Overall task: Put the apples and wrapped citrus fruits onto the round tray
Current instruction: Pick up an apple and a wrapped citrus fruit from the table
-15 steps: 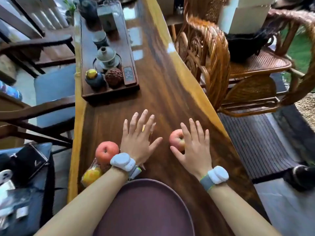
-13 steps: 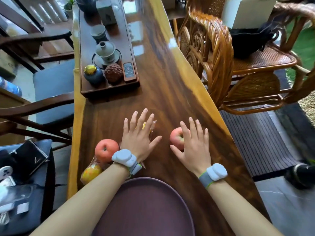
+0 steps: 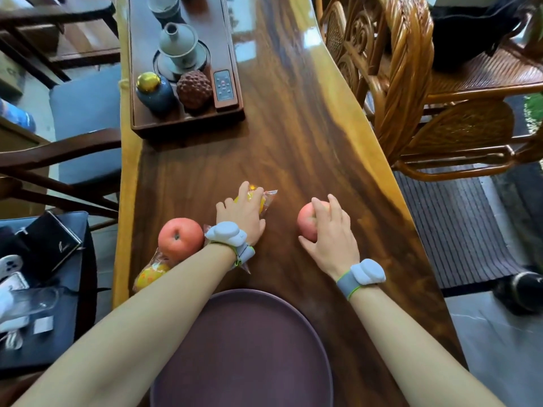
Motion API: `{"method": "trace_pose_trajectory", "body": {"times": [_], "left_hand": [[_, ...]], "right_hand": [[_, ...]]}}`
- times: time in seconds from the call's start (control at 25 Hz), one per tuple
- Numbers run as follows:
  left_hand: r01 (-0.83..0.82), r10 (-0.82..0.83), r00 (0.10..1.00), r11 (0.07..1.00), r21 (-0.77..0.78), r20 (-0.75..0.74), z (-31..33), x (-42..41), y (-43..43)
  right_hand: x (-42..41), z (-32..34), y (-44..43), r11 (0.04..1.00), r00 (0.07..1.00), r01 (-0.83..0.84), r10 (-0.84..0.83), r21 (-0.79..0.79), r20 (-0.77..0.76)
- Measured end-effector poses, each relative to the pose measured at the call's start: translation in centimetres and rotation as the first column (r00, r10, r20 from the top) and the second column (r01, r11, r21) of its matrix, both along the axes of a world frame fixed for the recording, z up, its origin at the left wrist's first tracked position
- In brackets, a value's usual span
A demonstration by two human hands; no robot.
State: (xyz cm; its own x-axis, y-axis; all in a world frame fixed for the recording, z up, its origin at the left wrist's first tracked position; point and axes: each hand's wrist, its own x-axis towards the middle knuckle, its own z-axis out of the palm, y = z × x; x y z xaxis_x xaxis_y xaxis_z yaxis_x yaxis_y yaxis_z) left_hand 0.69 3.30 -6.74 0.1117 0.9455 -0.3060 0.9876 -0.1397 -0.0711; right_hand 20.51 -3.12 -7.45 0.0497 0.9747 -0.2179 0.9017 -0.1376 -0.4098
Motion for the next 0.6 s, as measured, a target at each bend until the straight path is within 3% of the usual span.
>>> {"method": "trace_pose_trajectory", "body": {"times": [0.16, 0.32, 0.6], "left_hand": [[0.012, -0.015, 0.996, 0.999, 0.035, 0.093, 0.5, -0.3, 0.7], [0.061, -0.102, 0.971, 0.981, 0.184, 0.218, 1.9, -0.9, -0.2], [-0.016, -0.126, 0.911, 0.941, 0.339, 0.392, 7.9, -3.4, -5.5]], "right_hand": [[-0.2, 0.1, 0.2, 1.0, 0.996, 0.028, -0.029, -0.012, -0.081], [-0.2, 0.7, 0.0, 0.999, 0.991, 0.047, -0.046, 0.008, -0.124], [-2.7, 4.3, -4.7, 0.983, 0.974, -0.02, 0.061, 0.183, -0.219]]}}
